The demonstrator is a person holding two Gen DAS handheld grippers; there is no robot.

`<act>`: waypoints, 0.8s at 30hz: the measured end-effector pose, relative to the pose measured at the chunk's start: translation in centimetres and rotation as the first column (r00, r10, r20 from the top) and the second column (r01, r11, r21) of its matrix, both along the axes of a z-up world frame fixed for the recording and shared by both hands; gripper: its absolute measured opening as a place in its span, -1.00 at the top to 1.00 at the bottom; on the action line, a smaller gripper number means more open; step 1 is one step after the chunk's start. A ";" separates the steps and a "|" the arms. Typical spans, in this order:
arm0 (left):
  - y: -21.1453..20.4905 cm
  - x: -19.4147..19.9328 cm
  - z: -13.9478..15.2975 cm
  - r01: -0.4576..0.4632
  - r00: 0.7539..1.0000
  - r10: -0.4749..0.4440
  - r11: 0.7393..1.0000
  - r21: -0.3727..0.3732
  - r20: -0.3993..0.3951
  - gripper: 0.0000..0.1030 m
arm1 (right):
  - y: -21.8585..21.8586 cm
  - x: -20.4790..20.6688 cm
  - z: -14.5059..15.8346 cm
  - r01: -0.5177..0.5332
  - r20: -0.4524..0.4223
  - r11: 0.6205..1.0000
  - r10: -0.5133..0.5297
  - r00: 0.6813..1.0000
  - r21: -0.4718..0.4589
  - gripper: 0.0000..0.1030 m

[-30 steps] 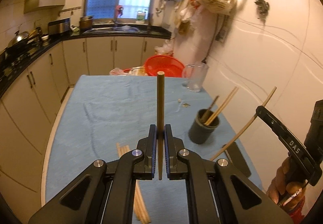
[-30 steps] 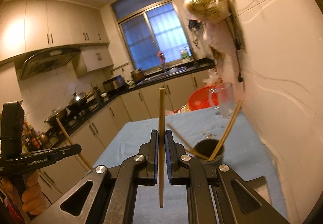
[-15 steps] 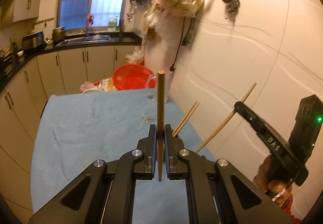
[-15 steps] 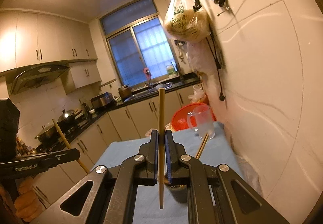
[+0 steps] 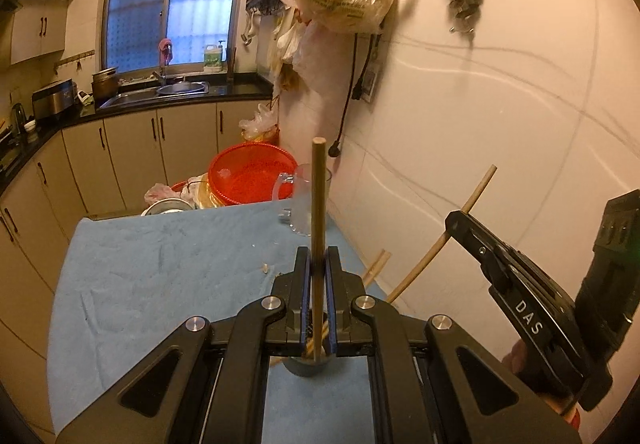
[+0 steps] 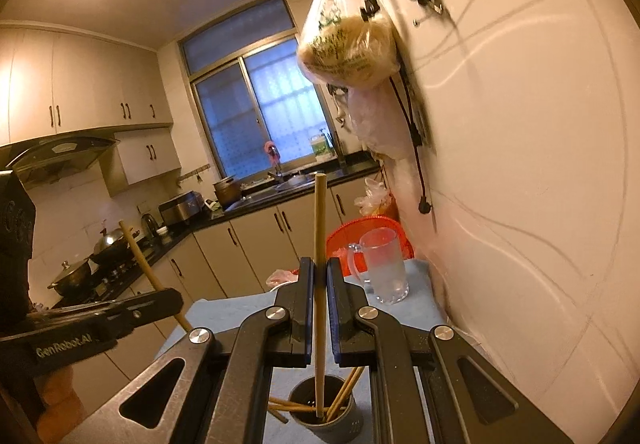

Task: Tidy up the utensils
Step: 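Lift both held chopsticks upright and carry them toward the black cup, then lower the left gripper's chopstick into the cup and open while the right gripper releases its own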

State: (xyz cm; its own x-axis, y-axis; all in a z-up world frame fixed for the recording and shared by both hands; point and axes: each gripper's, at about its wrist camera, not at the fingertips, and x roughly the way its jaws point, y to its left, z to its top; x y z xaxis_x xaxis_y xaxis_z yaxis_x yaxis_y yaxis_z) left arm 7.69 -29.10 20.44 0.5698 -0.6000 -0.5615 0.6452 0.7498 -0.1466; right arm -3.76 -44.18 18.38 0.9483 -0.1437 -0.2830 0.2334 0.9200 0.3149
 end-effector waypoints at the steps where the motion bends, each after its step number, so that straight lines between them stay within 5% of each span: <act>1: -0.3 0.4 -0.4 -0.002 1.000 0.002 1.000 0.007 -0.006 0.87 | -0.3 0.6 -0.4 -0.002 -0.010 1.000 0.002 1.000 0.005 0.86; 18: -3.0 5.3 -6.6 -0.038 0.991 0.050 0.994 0.100 -0.122 0.87 | -1.9 5.5 -6.7 -0.032 -0.182 0.997 0.043 0.982 0.063 0.83; 24: -2.2 5.0 -6.0 -0.050 0.992 0.059 0.995 0.086 -0.114 0.81 | -2.0 4.4 -5.5 -0.018 -0.150 0.998 0.026 0.988 0.054 0.39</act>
State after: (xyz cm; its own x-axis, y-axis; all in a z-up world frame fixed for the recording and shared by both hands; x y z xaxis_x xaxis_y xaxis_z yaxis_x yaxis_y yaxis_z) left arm 12.67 -31.28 14.44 0.5286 -0.5184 -0.6722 0.5852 0.7962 -0.1538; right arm 0.63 -46.18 12.84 0.8970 -0.1043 -0.4295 0.2614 0.9088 0.3253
